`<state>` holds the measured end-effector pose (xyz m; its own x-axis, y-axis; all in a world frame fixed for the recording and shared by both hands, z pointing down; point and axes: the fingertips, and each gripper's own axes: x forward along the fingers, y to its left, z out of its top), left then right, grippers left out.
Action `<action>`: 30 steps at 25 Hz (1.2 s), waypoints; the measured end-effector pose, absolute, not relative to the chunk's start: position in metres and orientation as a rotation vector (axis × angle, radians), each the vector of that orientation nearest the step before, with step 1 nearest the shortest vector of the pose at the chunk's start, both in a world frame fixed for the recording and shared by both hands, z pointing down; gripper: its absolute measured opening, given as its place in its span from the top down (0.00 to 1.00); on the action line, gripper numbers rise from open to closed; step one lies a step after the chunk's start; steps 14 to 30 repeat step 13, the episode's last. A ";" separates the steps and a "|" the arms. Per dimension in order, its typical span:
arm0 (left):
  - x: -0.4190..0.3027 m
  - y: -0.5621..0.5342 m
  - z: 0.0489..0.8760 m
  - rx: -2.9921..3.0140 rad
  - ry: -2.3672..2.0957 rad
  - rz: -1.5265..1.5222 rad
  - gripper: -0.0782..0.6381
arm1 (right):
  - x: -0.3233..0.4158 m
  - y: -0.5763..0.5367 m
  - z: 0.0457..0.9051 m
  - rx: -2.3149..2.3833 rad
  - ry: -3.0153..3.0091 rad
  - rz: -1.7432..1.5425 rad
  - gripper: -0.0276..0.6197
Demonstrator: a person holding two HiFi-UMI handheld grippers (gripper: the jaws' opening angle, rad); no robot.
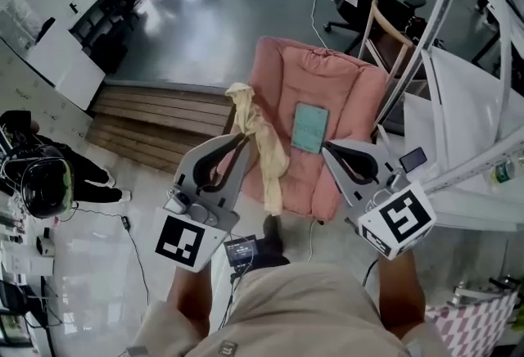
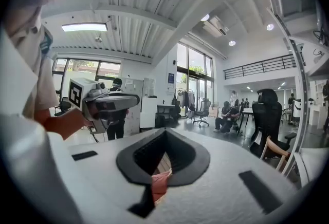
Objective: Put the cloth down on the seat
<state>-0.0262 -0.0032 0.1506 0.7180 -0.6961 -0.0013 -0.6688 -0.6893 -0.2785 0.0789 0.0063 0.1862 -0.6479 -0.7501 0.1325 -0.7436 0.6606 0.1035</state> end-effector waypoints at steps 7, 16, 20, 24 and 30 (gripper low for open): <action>-0.029 0.015 0.151 -2.655 1.108 -0.157 0.86 | 0.079 0.022 0.185 1.215 -2.728 -0.063 0.97; -0.027 0.023 0.156 -2.657 1.123 -0.159 0.86 | 0.081 0.029 0.187 1.203 -2.734 -0.066 0.97; -0.027 0.023 0.156 -2.657 1.123 -0.159 0.86 | 0.081 0.029 0.187 1.203 -2.734 -0.066 0.97; -0.027 0.023 0.156 -2.657 1.123 -0.159 0.86 | 0.081 0.029 0.187 1.203 -2.734 -0.066 0.97; -0.027 0.023 0.156 -2.657 1.123 -0.159 0.86 | 0.081 0.029 0.187 1.203 -2.734 -0.066 0.97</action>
